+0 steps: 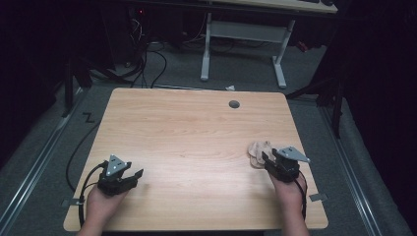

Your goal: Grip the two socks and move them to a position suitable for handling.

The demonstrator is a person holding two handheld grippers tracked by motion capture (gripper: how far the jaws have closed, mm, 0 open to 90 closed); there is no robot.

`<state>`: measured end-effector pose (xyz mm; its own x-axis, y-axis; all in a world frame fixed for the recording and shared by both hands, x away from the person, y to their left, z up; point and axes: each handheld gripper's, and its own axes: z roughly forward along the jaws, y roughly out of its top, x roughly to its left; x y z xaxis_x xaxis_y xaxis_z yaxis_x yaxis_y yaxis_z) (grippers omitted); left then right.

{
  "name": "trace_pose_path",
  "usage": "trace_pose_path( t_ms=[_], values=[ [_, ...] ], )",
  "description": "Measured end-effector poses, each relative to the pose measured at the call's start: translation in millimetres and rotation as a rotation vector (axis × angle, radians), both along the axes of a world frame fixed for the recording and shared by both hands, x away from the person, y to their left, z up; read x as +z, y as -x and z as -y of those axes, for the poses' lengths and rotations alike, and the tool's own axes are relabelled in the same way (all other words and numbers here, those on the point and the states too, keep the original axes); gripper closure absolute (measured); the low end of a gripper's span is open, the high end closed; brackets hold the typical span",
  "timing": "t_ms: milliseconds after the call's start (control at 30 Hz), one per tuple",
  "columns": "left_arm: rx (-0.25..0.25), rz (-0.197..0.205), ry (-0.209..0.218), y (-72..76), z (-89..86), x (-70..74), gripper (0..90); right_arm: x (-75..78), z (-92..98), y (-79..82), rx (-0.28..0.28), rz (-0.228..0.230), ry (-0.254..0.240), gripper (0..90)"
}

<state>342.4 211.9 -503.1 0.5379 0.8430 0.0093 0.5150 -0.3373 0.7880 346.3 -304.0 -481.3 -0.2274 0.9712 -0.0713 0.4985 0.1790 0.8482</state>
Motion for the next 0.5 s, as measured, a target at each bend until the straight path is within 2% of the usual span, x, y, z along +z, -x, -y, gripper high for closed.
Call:
trace_pose_path(
  t_ms=[100, 367, 400, 433, 467, 500],
  values=[
    [0.005, -0.008, -0.002, 1.6, -2.7, -1.3, 44.8, 2.4, -3.3, -2.7, 0.017, 0.008, -0.003, 55.8],
    [0.024, -0.008, -0.01, 7.3, -11.5, -3.2, 44.5, -4.7, -8.1, -19.3, 0.027, -0.055, -0.026, 47.4],
    [0.032, -0.01, -0.005, 8.2, -13.8, -3.8, 44.4, -9.6, -10.5, -25.0, 0.017, -0.073, 0.006, 45.5],
    [0.032, -0.01, -0.005, 8.2, -13.8, -3.8, 44.4, -9.6, -10.5, -25.0, 0.017, -0.073, 0.006, 45.5],
    [0.033, -0.013, -0.008, 8.9, -15.5, -4.0, 44.4, -15.5, -13.6, -29.6, -0.002, -0.092, 0.048, 45.2],
    [0.033, -0.015, -0.011, 9.1, -16.2, -4.0, 44.4, -17.8, -14.4, -31.3, -0.004, -0.102, 0.066, 45.0]
  ],
)
